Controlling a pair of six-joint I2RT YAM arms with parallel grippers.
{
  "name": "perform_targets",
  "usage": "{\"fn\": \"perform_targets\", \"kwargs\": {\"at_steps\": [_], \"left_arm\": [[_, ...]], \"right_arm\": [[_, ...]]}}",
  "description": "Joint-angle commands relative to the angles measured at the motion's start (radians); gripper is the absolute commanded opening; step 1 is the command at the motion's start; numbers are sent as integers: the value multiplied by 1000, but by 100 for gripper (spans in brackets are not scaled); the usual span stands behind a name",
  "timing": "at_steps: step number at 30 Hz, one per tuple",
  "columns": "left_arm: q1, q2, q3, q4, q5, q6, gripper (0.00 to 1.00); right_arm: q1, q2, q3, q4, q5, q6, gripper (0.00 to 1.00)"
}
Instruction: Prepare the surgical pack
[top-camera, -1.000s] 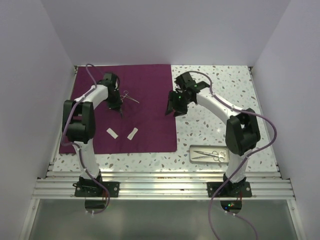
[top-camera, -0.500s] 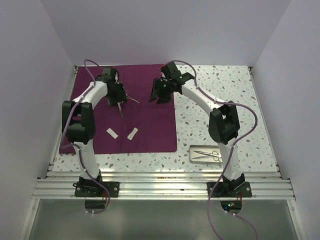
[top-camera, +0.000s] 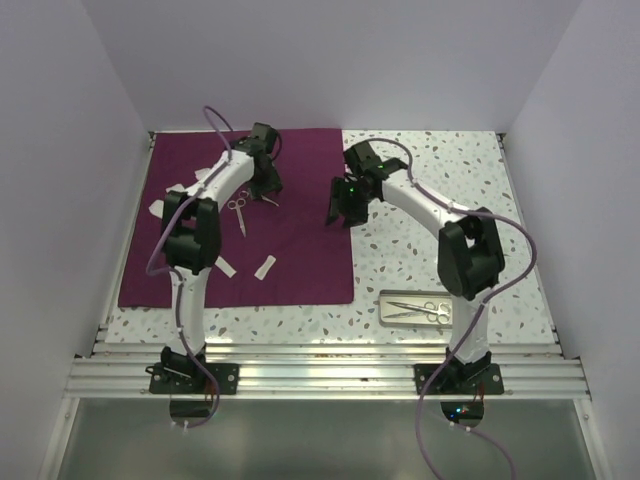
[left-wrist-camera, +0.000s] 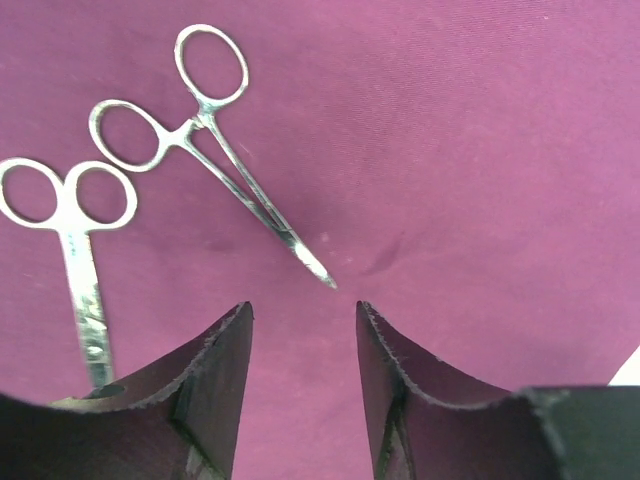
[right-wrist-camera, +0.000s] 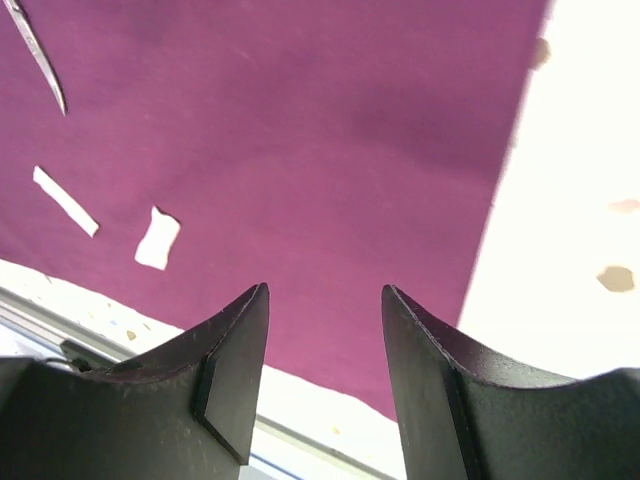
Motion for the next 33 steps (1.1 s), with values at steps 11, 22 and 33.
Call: {"fn": "perform_targets", "kwargs": {"at_steps": [11, 22, 33], "left_arm": [[-22, 88, 76, -26, -146, -165, 45], [-22, 157, 107, -24, -164, -180, 44], [-22, 214, 161, -93, -175, -146, 24]], "right_arm": [[-145, -279, -253, 48, -16, -70, 53], [-150, -287, -264, 26, -19, -99, 52], [-150, -276, -236, 22, -29, -94, 52]]}}
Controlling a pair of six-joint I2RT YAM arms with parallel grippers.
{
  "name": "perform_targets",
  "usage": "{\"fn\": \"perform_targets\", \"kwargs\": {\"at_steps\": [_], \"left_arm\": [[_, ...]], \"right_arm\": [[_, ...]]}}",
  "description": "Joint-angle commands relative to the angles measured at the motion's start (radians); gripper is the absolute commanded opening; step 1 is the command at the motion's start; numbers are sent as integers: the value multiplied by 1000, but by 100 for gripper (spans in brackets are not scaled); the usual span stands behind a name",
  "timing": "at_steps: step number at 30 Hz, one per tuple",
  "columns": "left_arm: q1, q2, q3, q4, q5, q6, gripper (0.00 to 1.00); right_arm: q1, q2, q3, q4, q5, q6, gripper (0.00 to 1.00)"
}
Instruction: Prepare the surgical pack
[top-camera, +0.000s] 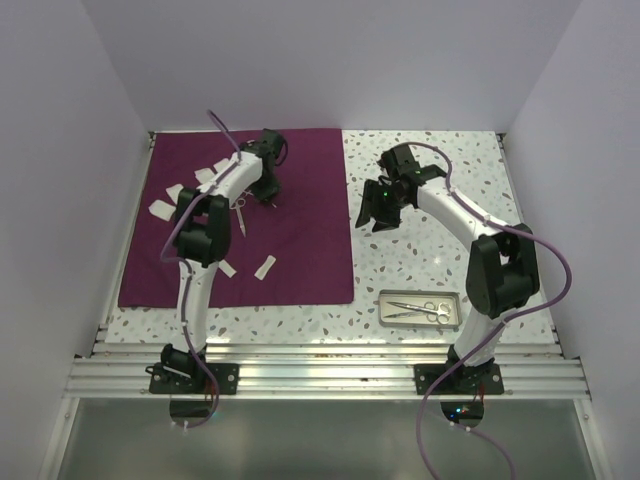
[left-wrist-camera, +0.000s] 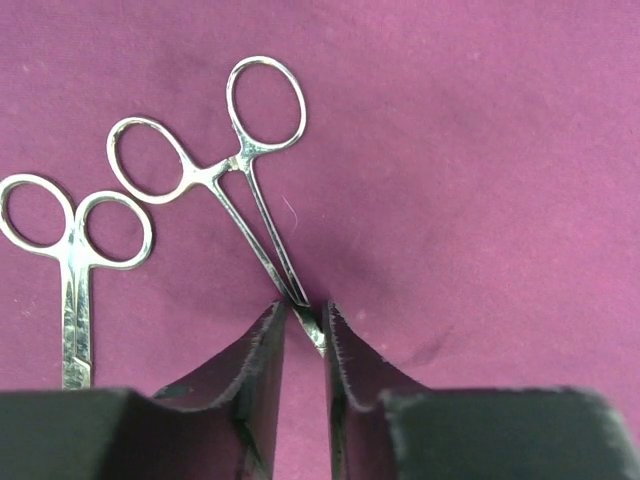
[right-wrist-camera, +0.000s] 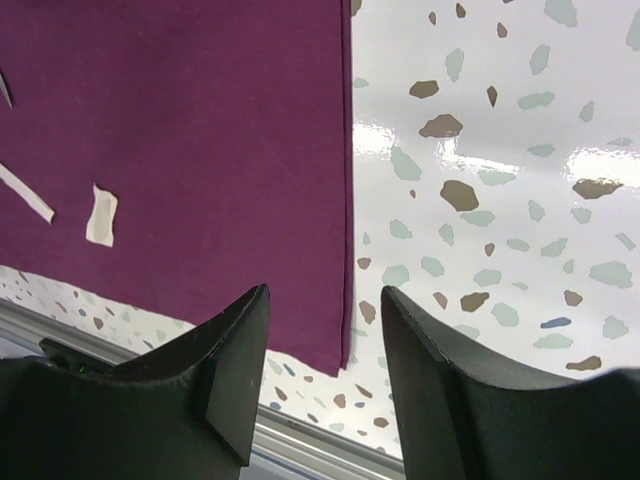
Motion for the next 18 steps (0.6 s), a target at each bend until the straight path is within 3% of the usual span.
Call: {"fn": "perform_targets", "kwargs": {"at_steps": [1, 9, 18], "left_arm": [[2, 61, 35, -19, -18, 9, 22], [2, 15, 27, 38, 56, 103, 0], [4, -103, -91, 73, 235, 209, 0]], "right_arm": [[2, -32, 32, 4, -18, -15, 52], [5, -9, 38, 19, -27, -2, 52], [42, 92, 106, 112, -170, 88, 50]]}}
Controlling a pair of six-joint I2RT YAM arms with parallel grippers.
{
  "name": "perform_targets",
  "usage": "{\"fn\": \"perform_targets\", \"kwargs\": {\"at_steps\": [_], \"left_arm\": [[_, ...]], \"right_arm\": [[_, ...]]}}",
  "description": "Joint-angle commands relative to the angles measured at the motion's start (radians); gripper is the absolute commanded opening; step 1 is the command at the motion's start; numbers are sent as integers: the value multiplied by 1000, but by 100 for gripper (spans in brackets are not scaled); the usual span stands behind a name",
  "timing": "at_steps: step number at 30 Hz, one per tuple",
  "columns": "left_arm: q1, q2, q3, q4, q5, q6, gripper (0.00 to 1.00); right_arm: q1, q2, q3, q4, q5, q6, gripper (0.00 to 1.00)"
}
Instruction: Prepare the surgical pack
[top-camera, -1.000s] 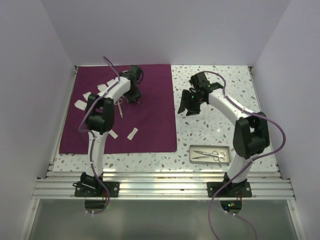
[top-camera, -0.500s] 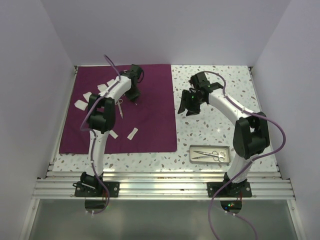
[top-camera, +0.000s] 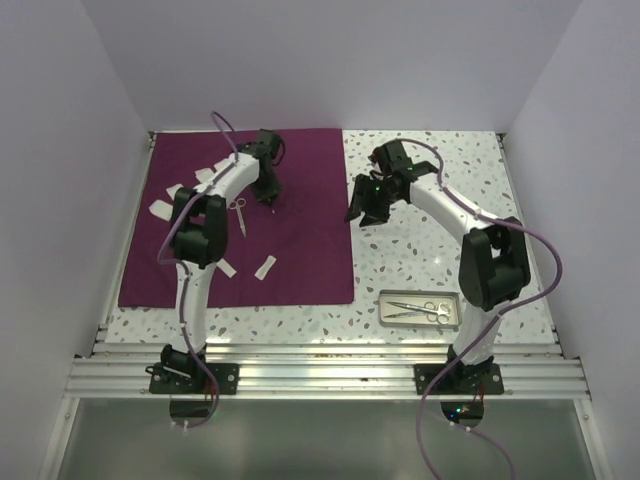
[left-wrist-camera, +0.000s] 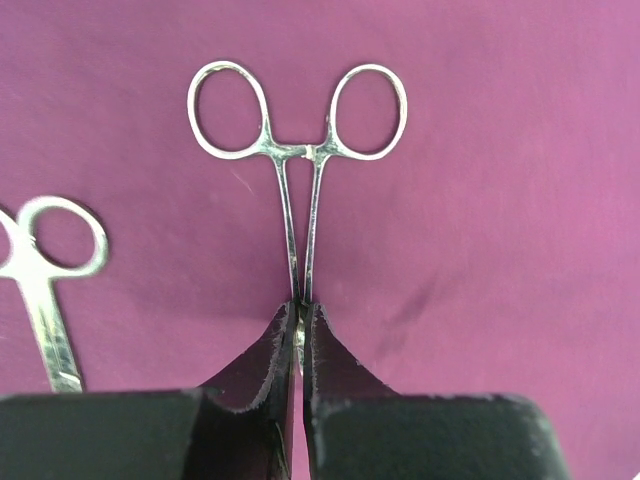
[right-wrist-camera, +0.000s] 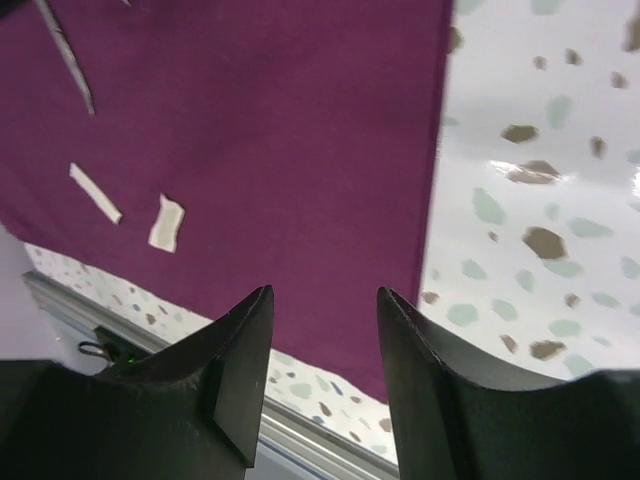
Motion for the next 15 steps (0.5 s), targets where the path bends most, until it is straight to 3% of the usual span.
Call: {"fn": "perform_targets", "kwargs": {"at_steps": [1, 15], "left_arm": [[-3, -104, -93, 40, 134, 93, 0], [-1, -377, -414, 132, 328, 244, 0]], "right_arm": [[29, 63, 59, 113, -136, 74, 49], [102, 280, 135, 469, -303, 350, 49]]}}
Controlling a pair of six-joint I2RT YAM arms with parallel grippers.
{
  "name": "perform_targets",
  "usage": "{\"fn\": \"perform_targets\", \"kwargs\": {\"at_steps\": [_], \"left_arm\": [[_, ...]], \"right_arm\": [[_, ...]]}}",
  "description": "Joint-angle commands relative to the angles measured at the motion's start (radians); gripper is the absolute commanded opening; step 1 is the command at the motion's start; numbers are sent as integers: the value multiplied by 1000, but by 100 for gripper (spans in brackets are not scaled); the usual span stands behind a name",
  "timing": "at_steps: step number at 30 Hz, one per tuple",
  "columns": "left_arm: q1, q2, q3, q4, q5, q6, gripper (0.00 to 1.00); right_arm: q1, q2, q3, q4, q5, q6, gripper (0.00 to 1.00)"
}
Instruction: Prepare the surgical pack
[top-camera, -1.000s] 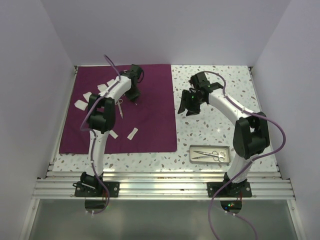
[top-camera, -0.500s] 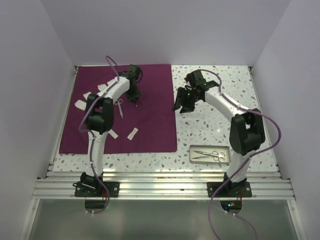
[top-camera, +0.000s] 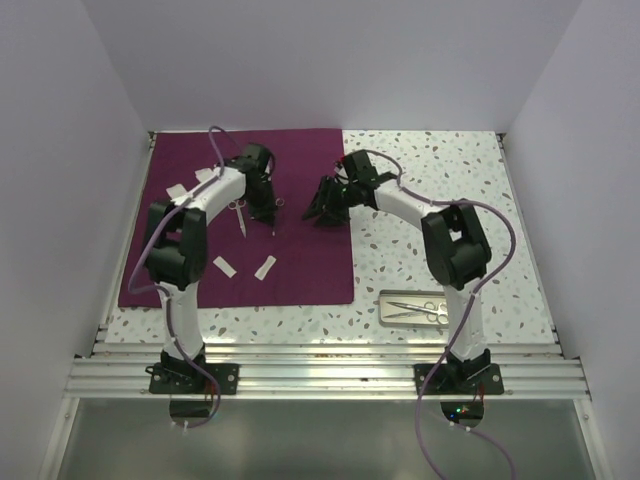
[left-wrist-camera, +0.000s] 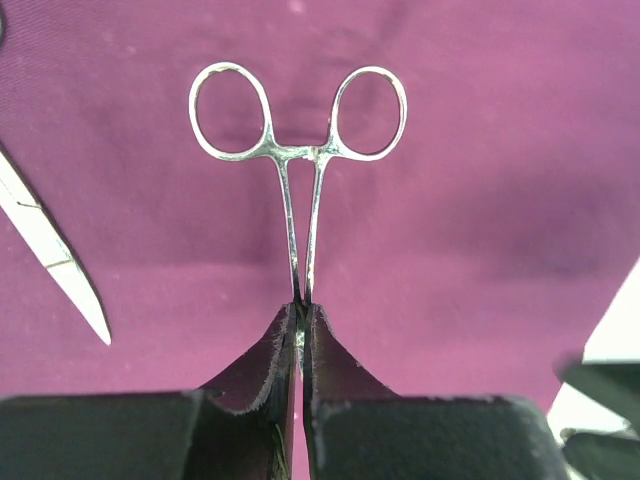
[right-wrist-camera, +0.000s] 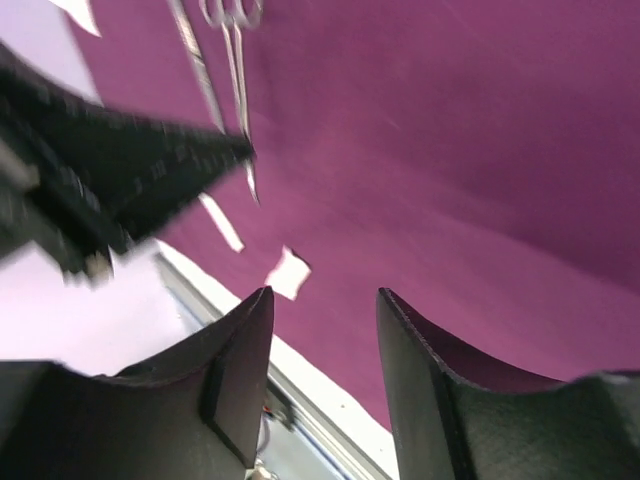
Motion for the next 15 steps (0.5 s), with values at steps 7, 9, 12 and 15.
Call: {"fn": "perform_targets", "kwargs": {"at_steps": [7, 9, 12, 15], "left_arm": [[-1, -173, -141, 99, 123, 97, 0], [-1, -186, -163, 114, 145, 99, 0], [-1, -212, -198, 127, 162, 99, 0], [-1, -238, -226, 136, 180, 102, 0]], "right_arm": [[43, 131, 141, 254, -100, 202, 55], [63, 162, 155, 281, -101, 233, 57], [86, 194, 181, 300, -98, 256, 58], [110, 229, 204, 328, -97, 282, 58]]}}
